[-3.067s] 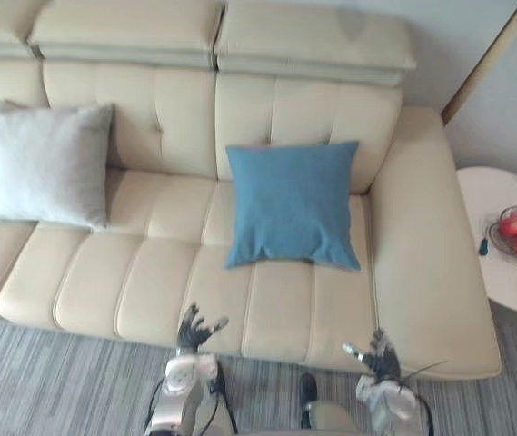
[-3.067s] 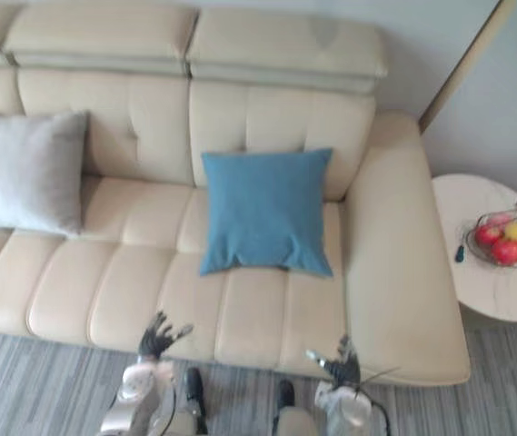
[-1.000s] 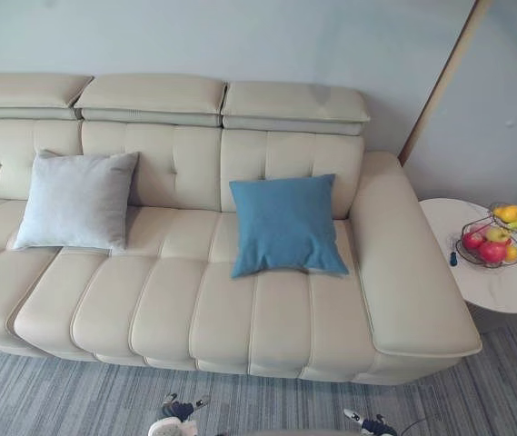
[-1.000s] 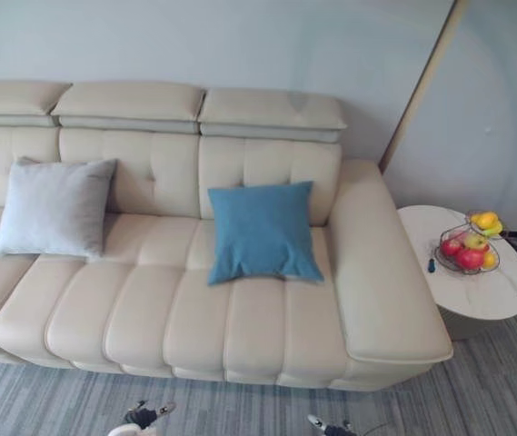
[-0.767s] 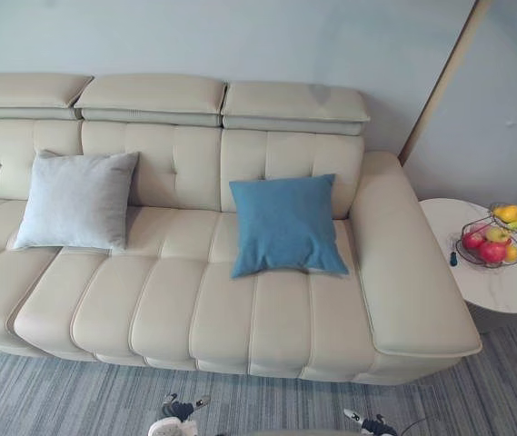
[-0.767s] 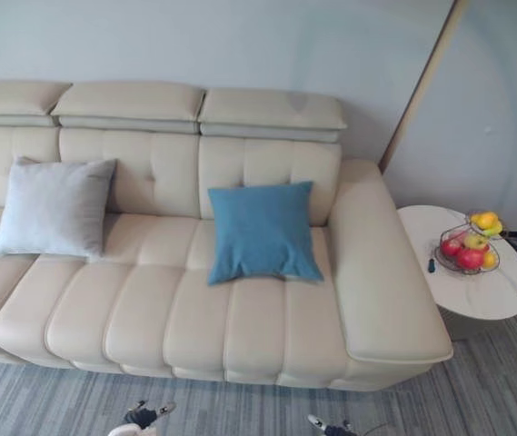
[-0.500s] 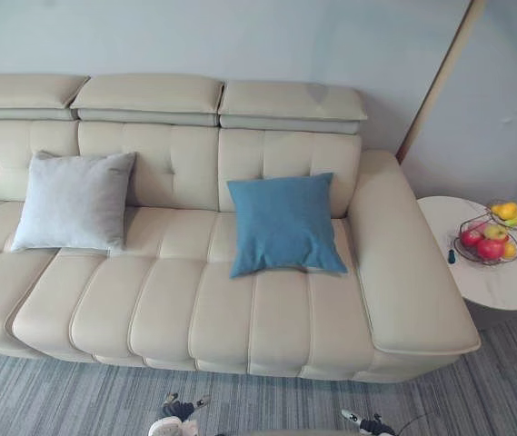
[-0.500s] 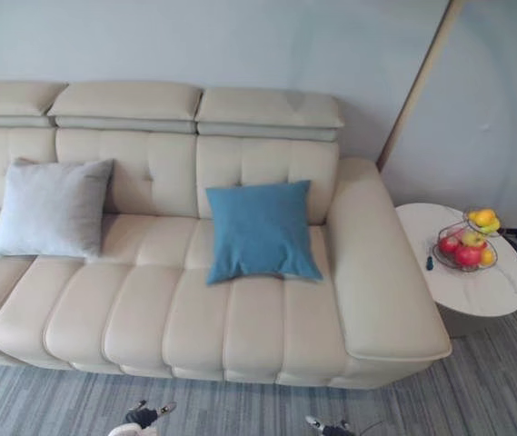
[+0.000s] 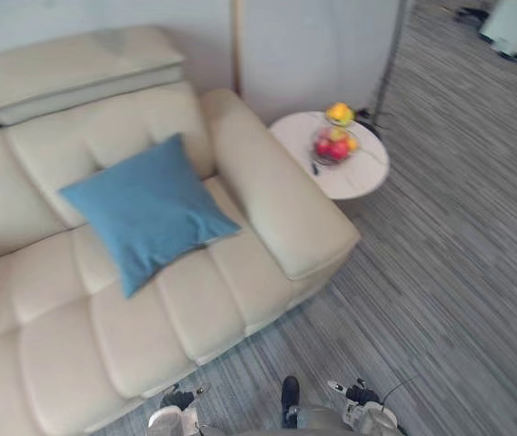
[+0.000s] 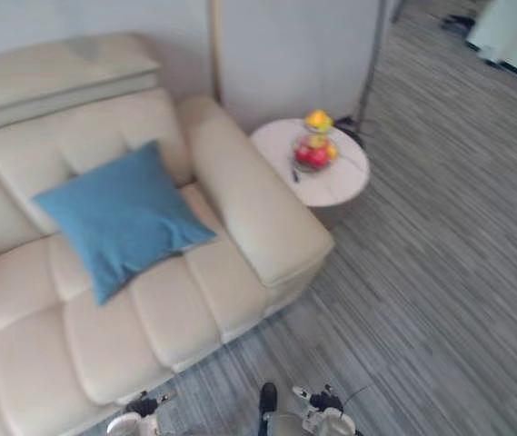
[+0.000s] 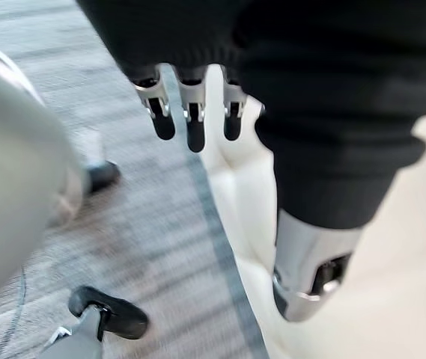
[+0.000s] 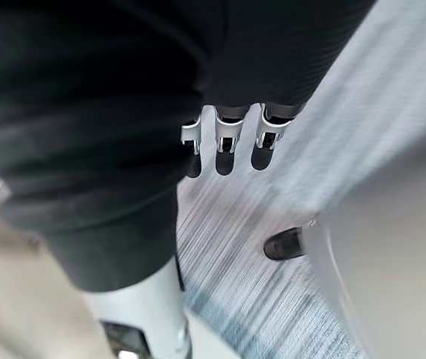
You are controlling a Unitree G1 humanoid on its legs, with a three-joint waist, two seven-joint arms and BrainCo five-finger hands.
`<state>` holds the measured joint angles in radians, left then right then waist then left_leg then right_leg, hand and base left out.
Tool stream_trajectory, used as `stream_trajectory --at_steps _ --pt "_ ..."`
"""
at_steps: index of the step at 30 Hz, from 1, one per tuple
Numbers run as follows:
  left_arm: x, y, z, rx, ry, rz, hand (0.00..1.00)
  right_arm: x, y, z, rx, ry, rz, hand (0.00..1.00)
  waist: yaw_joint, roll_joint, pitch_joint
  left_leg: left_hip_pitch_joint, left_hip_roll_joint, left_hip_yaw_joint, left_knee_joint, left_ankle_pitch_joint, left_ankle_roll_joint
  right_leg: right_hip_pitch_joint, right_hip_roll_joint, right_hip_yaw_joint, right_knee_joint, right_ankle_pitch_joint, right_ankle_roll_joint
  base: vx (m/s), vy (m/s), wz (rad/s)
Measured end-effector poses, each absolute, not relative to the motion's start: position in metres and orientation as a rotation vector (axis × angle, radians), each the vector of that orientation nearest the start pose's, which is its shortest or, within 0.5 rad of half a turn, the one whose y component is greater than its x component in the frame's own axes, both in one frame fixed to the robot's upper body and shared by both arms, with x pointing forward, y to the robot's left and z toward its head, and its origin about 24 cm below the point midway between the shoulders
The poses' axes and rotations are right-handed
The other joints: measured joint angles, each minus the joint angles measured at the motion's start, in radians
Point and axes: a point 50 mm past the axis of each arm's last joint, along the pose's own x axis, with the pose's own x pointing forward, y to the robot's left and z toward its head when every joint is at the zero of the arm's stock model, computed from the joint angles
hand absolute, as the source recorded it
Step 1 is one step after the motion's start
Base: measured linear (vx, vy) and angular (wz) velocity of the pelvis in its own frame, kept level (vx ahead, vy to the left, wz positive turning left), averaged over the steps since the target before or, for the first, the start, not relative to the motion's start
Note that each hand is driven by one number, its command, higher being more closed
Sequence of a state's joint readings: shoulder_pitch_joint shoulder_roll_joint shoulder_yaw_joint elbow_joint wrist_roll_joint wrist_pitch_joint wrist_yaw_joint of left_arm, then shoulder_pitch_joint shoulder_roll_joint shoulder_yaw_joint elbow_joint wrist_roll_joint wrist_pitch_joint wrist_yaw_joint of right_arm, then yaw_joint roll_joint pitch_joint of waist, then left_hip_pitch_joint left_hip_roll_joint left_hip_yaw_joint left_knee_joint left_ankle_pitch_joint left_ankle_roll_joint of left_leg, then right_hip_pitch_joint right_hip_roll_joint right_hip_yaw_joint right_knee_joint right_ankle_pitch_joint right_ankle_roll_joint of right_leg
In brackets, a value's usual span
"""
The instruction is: Pick up cushions and gather them together orderly.
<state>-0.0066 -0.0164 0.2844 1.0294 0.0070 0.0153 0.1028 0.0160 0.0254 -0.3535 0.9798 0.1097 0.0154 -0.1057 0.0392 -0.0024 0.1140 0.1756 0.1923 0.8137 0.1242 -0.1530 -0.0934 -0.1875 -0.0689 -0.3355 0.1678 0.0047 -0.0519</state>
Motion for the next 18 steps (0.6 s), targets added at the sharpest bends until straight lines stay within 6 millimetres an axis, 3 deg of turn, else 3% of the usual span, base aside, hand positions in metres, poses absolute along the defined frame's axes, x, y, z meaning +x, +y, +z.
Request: stream_trajectory --at_steps 2,4,5,6,7,9,10,14,16,17,18 --pt "0.13 0.174 -0.154 -0.119 1.035 0.316 0.0 0.123 -0.196 -0.151 0.226 0.996 -0.471 0.0 -0.003 0.015 0.007 0.021 0.016 0.0 0.041 0.004 -0.007 0.011 0.008 0.028 0.023 -0.029 0.001 0.02 -0.106 -0.56" --pt "0.131 0.168 -0.154 -0.135 1.033 0.303 0.0 0.122 -0.198 -0.151 0.21 0.999 -0.468 0.0 -0.006 0.005 0.012 -0.027 0.079 -0.027 0.258 0.004 -0.007 0.015 0.005 0.06 0.051 -0.077 0.01 0.01 -0.144 -0.36" --pt "0.134 0.168 -0.153 -0.151 1.019 0.311 0.0 0.122 -0.199 -0.151 0.202 1.001 -0.464 0.0 -0.004 0.011 0.021 -0.091 0.152 -0.103 0.463 0.028 0.042 0.031 0.029 0.08 0.064 -0.093 -0.001 0.02 -0.193 -0.33" --pt "0.135 0.168 -0.152 -0.158 1.013 0.316 0.0 0.122 -0.199 -0.151 0.199 1.002 -0.461 0.0 -0.001 0.015 0.026 -0.117 0.169 -0.147 0.525 0.045 0.068 0.039 0.038 0.091 0.065 -0.096 -0.007 0.03 -0.171 -0.85" --pt "0.137 0.169 -0.151 -0.162 0.997 0.323 0.0 0.123 -0.199 -0.151 0.187 1.007 -0.45 0.0 0.022 0.018 0.032 -0.234 0.153 -0.372 0.688 0.026 0.07 0.05 0.06 0.156 0.07 -0.112 -0.029 0.05 -0.084 -0.93" --pt "0.14 0.17 -0.149 -0.172 0.982 0.331 0.0 0.127 -0.196 -0.151 0.187 1.003 -0.439 0.0 0.023 0.021 0.035 -0.303 0.081 -0.504 0.679 -0.059 0.026 0.052 0.075 0.214 0.065 -0.114 -0.03 0.11 -0.003 -1.23" --pt "0.14 0.171 -0.149 -0.188 0.979 0.344 0.0 0.128 -0.194 -0.152 0.18 1.012 -0.425 0.0 0.024 0.019 0.036 -0.337 0.011 -0.593 0.585 -0.1 0.019 0.067 0.091 0.264 0.058 -0.114 -0.029 0.14 0.018 -1.19" --pt "0.138 0.176 -0.148 -0.241 0.964 0.414 0.0 0.125 -0.192 -0.153 0.169 1.024 -0.411 0.0 0.038 0.017 0.035 -0.384 -0.11 -0.858 0.385 -0.097 0.023 0.072 0.158 0.43 0.078 -0.125 -0.014 0.12 0.076 -1.32" --pt "0.131 0.178 -0.151 -0.265 0.98 0.448 0.0 0.123 -0.192 -0.153 0.154 1.025 -0.397 0.0 0.048 0.037 0.025 -0.377 -0.09 -0.893 0.308 -0.077 0.048 0.059 0.22 0.517 0.107 -0.13 -0.009 0.2 0.196 -2.06" --pt "0.123 0.19 -0.153 -0.255 1.0 0.485 0.0 0.12 -0.191 -0.154 0.156 1.03 -0.397 0.0 0.05 0.021 0.003 -0.363 -0.073 -0.828 0.305 -0.093 0.017 0.051 0.236 0.598 0.132 -0.139 0.012 0.2 0.18 -1.63" --pt "0.123 0.192 -0.153 -0.25 1.001 0.487 0.0 0.118 -0.19 -0.155 0.158 1.034 -0.399 0.0 0.049 0.008 -0.004 -0.354 -0.075 -0.809 0.292 -0.093 0.019 0.048 0.231 0.612 0.133 -0.139 0.017 0.26 0.193 -1.39"
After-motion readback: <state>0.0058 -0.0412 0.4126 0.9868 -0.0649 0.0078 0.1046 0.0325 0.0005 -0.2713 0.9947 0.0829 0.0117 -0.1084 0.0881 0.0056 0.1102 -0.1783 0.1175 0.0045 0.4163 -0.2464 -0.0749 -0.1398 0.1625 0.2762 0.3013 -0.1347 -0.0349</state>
